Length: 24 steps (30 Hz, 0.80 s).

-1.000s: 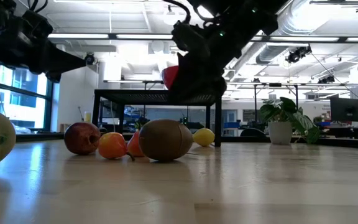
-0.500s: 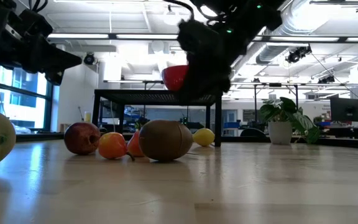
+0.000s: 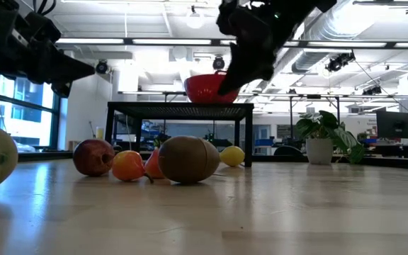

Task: Pick & Place Fruit
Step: Put the pomegranate into the colander on the shelf

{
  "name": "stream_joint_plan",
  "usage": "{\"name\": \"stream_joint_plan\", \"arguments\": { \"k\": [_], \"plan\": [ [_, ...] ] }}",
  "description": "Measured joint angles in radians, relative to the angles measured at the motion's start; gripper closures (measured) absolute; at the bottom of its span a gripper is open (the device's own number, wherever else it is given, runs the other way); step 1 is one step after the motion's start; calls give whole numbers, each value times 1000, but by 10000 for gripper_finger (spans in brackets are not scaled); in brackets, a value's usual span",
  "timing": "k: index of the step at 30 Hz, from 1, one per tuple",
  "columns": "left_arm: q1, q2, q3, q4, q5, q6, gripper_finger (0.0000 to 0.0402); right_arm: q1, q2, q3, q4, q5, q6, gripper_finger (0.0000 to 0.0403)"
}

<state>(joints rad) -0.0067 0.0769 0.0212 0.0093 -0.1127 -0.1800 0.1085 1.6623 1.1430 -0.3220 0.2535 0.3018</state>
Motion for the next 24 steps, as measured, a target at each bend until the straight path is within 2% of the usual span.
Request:
{"name": "stream_joint_plan", "arguments": {
  "k": [7,18,24],
  "plan": [
    [0,1,0,-1,-2,18,402,1,0,-6,68,2,-11,400],
    [0,1,0,-2,-2,25,402,9,-10,-258,575,-35,45,400],
    [0,1,0,-2,-3,40,402,17,-8,-269,656,-54,39,400]
  ]
}}
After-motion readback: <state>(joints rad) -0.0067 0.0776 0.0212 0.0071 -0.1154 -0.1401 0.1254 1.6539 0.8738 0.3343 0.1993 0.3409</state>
